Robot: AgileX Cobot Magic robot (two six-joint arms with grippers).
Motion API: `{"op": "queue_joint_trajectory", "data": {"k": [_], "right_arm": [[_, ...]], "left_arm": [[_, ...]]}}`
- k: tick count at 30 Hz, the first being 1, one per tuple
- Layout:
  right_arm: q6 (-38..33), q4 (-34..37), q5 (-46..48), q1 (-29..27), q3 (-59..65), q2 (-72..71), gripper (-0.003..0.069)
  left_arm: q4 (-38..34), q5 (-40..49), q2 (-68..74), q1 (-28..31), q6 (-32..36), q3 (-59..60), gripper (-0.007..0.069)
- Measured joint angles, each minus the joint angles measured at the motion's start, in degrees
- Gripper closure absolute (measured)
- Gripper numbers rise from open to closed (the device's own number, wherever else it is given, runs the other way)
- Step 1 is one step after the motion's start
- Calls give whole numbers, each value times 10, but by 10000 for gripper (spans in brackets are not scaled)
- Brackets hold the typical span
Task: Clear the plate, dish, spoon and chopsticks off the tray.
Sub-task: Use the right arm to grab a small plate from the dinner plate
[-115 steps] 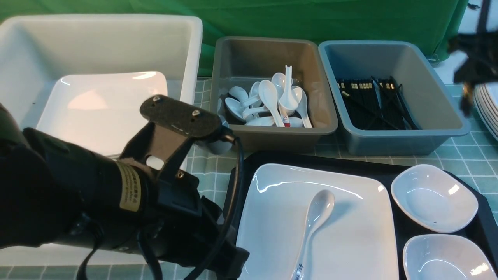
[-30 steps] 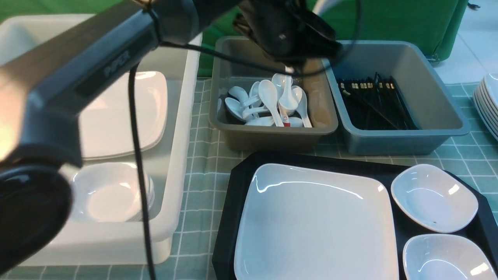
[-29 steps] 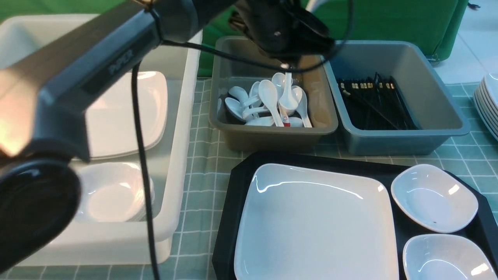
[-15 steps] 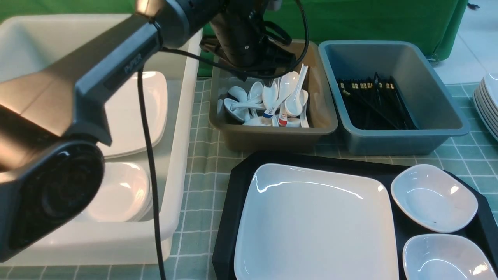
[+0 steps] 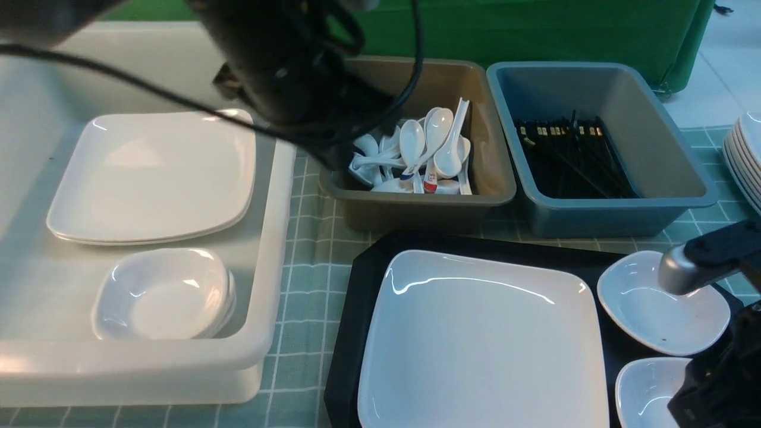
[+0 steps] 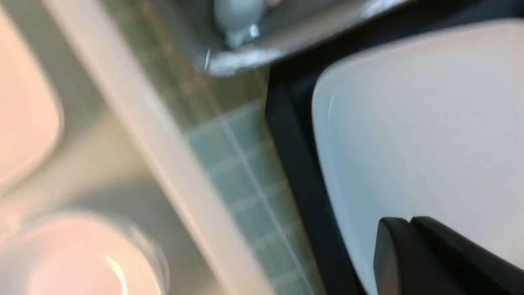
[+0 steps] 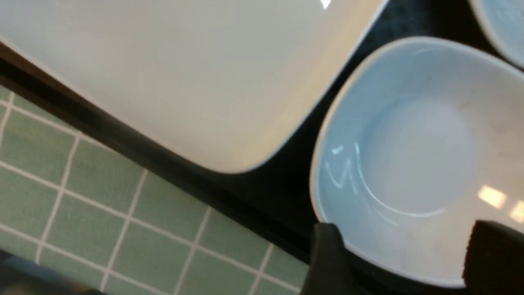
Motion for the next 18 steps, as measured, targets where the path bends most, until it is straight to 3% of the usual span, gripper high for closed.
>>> {"op": "queue_joint_trajectory", "data": {"k": [6, 12, 15, 18], "right_arm": [[5, -1, -31, 8, 8, 0, 187], [2, -10, -31, 8, 8, 0, 187], [61, -73, -14, 9, 8, 0, 187], [140, -178, 36, 9, 2, 0, 187]], "left_arm": [[-80, -65, -120, -20, 3, 206, 624], [-77, -133, -114, -142, -24, 283, 624], [-86, -167, -69, -211, -27, 261, 624], [-92, -175, -19, -244, -28, 204, 623]]}}
